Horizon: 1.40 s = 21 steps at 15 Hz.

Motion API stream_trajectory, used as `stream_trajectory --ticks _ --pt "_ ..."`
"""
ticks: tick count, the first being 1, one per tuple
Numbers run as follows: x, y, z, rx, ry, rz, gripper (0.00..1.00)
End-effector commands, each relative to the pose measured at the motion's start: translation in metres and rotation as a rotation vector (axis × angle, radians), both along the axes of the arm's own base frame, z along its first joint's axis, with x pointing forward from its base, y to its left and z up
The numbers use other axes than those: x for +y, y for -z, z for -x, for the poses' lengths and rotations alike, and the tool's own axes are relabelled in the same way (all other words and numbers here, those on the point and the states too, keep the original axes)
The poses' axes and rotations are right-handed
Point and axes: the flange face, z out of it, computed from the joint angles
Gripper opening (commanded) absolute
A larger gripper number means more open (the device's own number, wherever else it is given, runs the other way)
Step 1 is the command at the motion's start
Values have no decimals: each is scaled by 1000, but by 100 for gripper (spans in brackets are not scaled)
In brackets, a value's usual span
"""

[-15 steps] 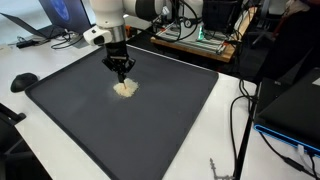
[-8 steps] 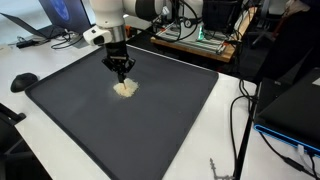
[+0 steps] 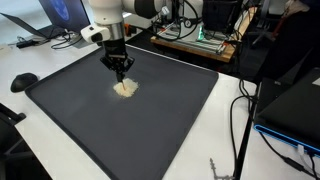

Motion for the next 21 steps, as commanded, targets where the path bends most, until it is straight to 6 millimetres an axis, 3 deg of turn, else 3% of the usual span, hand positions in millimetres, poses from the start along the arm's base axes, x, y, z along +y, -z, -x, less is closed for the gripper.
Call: stream_trajectory --ticks 1,5,9,16,21 --pt "7 -23 4 13 4 -8 3" --pt "26 -44 5 -5 0 38 3" --pt "59 -49 2 4 -27 143 3" --pt "117 -30 0 38 -82 395 3" --pt "145 5 -10 35 -128 568 3"
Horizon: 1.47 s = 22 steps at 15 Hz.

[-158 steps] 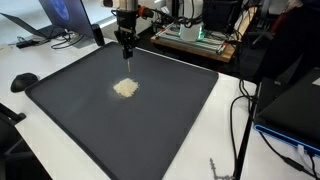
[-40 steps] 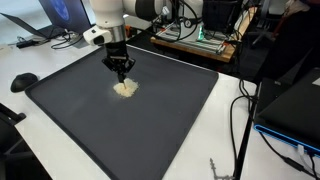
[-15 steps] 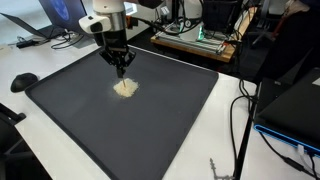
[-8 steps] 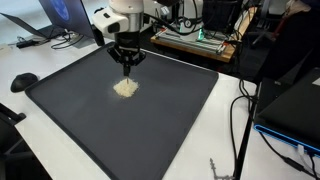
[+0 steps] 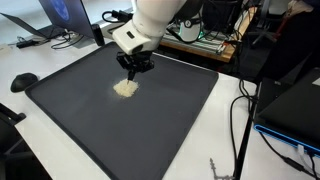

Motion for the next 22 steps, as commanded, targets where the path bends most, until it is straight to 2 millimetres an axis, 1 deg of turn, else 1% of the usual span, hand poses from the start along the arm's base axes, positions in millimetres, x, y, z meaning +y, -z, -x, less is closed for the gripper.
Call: stream_trajectory --ticks 1,3,7,10,14,17,20,22 --pt "14 27 -16 -15 -14 147 3" --pt "21 45 -21 -21 -26 226 3" --pt "39 76 -29 3 -46 322 3" --pt "53 93 -34 19 -56 376 3" --pt "75 108 -39 24 -72 461 3" --pt "86 116 -41 38 -72 508 3" --pt "91 124 -43 59 -61 519 3" --pt "89 126 -46 64 -44 510 3"
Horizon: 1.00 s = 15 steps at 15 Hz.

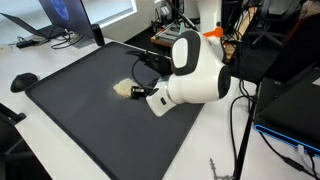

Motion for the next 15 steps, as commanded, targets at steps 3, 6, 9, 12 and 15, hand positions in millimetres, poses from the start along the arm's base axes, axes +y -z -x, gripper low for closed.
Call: stream_trajectory --ticks 3,6,9,12,15 --pt "-5 -6 -14 -4 47 -27 3" --pt "-19 -32 -18 -18 109 -110 3" --pt "-37 -69 -21 -29 180 -228 3" --pt "-58 -108 -26 -56 247 -360 3" --pt "-87 -149 -31 -94 298 -511 3"
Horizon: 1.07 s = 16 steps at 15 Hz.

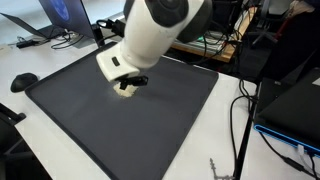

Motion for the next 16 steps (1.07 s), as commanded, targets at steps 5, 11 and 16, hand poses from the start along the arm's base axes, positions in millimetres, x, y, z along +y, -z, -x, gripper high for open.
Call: stream_trajectory --ticks 5,11,16 --pt "-88 -82 10 -78 114 -348 3" --pt "-172 -103 26 -118 195 -553 3" --pt "-243 -102 44 -162 225 -737 3"
